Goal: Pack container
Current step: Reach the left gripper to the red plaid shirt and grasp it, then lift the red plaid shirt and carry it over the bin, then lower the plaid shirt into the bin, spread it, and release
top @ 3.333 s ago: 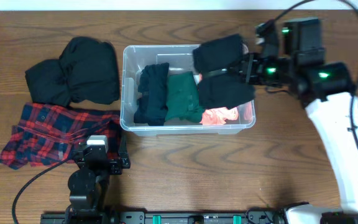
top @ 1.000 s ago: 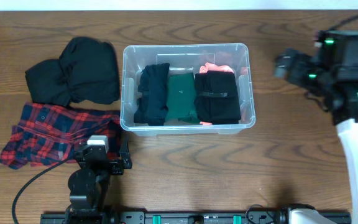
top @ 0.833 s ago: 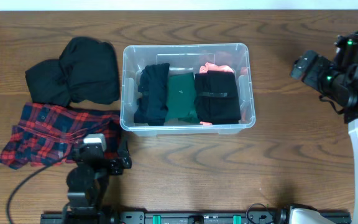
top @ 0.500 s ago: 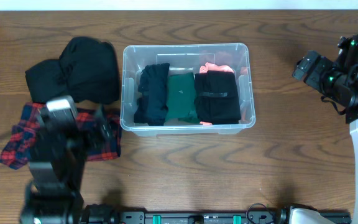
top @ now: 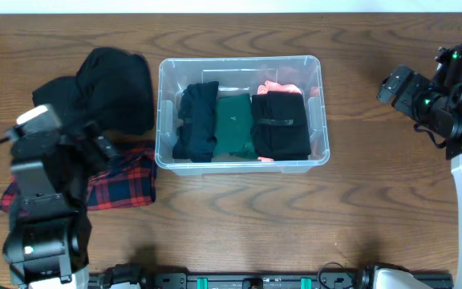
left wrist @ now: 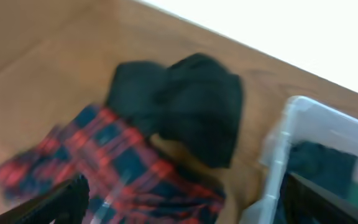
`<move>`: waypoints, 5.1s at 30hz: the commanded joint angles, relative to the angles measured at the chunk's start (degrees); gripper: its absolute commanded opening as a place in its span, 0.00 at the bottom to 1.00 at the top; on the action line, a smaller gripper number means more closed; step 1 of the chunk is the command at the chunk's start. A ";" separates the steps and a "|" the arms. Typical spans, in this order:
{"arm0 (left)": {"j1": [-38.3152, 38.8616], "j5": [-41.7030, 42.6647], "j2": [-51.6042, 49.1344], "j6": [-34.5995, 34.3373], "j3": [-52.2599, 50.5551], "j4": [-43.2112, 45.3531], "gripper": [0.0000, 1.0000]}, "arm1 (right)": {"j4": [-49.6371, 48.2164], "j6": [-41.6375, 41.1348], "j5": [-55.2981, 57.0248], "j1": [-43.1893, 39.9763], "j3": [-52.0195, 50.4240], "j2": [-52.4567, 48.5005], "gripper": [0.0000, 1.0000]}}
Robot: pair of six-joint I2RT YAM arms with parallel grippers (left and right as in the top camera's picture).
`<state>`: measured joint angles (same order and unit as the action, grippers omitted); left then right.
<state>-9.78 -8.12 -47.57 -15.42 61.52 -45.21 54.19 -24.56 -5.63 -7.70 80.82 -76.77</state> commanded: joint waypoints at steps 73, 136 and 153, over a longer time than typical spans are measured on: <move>-37.59 74.82 -6.25 -16.61 -6.19 9.18 0.06 | 0.04 -0.24 -0.22 -0.35 0.15 -0.11 0.99; 44.04 -4.96 -21.55 -16.92 -6.21 48.19 0.68 | 0.04 -0.24 -0.22 -0.35 0.15 -0.11 0.99; 37.59 12.79 -46.75 -11.85 -6.19 38.51 0.56 | 0.04 -0.24 -0.22 -0.35 0.15 -0.11 0.99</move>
<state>26.37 1.26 -94.48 -26.68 55.05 -2.24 54.19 -24.56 -5.78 -7.70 80.82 -76.77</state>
